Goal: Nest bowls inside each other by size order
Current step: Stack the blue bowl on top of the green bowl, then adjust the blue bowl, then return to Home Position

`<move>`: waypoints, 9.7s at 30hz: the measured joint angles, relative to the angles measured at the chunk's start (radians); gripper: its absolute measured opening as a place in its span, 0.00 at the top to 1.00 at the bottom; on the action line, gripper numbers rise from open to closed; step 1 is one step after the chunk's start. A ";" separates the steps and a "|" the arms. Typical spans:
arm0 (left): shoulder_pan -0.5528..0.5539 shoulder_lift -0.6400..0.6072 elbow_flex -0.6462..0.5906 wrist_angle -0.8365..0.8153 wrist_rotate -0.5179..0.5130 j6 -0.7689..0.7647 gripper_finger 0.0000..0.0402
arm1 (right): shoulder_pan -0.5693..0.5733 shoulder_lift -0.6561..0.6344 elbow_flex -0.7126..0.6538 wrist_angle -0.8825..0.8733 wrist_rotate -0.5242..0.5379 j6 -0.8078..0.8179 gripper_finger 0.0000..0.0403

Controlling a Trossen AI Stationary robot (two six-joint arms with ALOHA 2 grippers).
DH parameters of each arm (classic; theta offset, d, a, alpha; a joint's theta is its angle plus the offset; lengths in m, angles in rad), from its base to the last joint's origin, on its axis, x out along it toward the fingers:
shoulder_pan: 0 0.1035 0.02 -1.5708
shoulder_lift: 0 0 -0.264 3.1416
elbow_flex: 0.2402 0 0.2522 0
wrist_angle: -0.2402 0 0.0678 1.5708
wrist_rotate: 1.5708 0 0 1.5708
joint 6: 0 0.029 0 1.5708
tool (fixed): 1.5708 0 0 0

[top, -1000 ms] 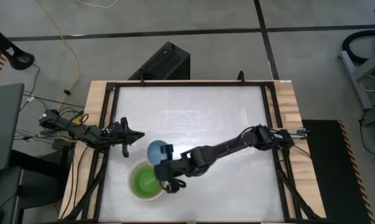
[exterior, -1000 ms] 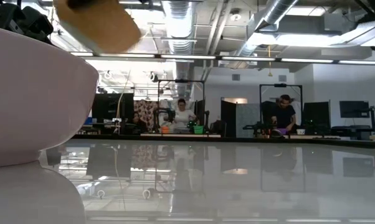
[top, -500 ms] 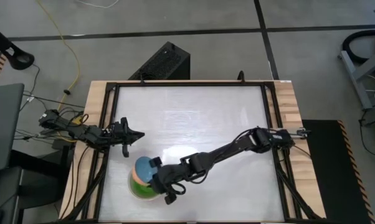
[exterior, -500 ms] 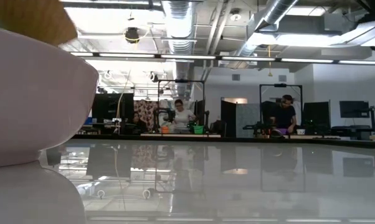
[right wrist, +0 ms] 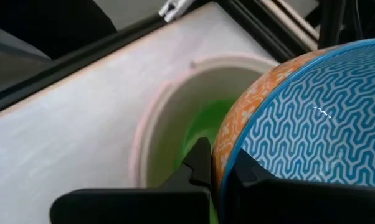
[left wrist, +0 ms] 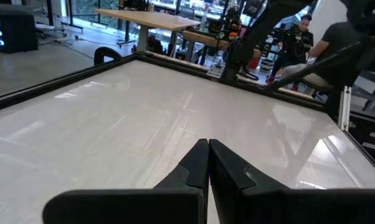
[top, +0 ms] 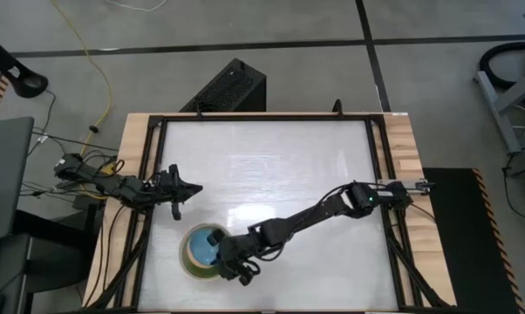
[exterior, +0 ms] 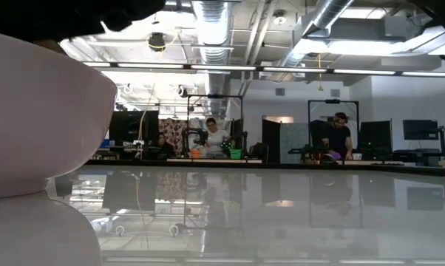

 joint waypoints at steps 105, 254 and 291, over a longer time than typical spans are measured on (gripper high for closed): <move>0.000 0.000 0.000 0.000 -0.008 -0.005 1.00 | -0.059 0.005 0.139 -0.269 -0.042 0.309 0.69; -0.002 -0.004 0.076 -0.039 0.170 0.026 1.00 | -0.160 -0.239 -0.005 -0.445 0.095 0.413 1.00; -0.001 -0.004 0.093 -0.071 0.116 0.075 1.00 | -0.425 -1.691 -1.769 0.601 0.129 0.684 0.99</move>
